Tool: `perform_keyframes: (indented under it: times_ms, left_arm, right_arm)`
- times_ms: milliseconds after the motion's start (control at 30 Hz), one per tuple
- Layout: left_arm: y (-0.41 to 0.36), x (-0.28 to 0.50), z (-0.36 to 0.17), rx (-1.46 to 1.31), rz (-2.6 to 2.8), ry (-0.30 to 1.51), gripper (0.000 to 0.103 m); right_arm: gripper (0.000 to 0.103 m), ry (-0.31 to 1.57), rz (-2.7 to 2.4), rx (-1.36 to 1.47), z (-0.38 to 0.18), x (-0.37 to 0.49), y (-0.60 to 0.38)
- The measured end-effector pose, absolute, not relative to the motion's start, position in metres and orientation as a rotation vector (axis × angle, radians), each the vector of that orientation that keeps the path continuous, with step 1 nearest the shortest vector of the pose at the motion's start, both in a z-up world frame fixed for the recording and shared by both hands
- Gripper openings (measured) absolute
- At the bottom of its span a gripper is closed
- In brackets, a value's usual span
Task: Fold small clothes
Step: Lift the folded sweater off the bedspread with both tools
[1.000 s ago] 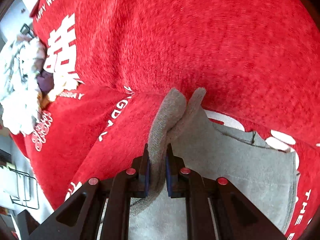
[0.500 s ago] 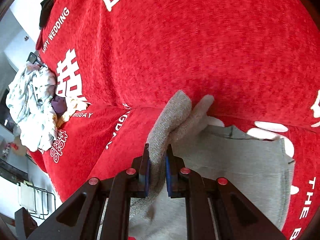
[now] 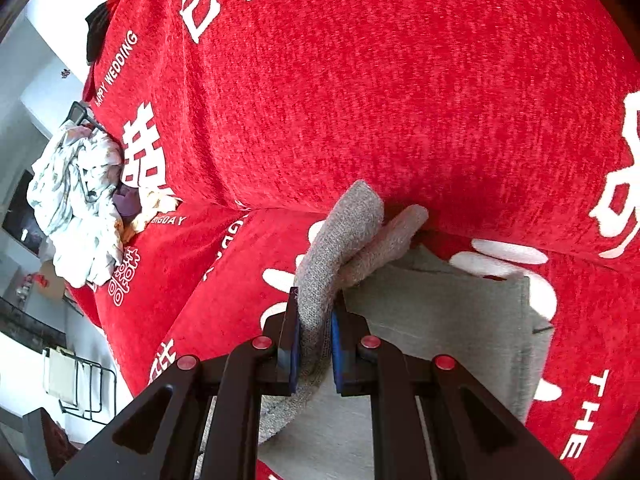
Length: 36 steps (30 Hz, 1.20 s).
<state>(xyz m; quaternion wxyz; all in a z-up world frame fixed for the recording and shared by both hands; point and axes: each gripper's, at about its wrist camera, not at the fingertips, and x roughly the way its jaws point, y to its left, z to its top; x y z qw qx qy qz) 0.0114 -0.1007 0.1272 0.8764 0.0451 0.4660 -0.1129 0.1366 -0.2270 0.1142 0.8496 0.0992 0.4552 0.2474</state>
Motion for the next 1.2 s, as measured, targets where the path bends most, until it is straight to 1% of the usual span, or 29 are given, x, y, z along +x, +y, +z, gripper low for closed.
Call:
perform_keyframes:
  times_ms: [367, 767, 933, 1200]
  left_arm:
    - [-0.141, 0.01, 0.117, 0.156, -0.254, 0.984, 0.016]
    - [-0.193, -0.006, 0.122, 0.256, -0.286, 0.948, 0.016]
    - [-0.216, -0.011, 0.12, 0.301, -0.305, 0.946, 0.016]
    - [-0.239, -0.015, 0.103, 0.352, -0.321, 0.974, 0.016]
  right_arm:
    - [0.013, 0.949, 0.548, 0.158, 0.111, 0.134, -0.255]
    - [0.013, 0.91, 0.563, 0.136, 0.116, 0.124, -0.302]
    - [0.013, 0.911, 0.554, 0.163, 0.107, 0.124, -0.324]
    - [0.013, 0.933, 0.535, 0.207, 0.08, 0.125, -0.347]
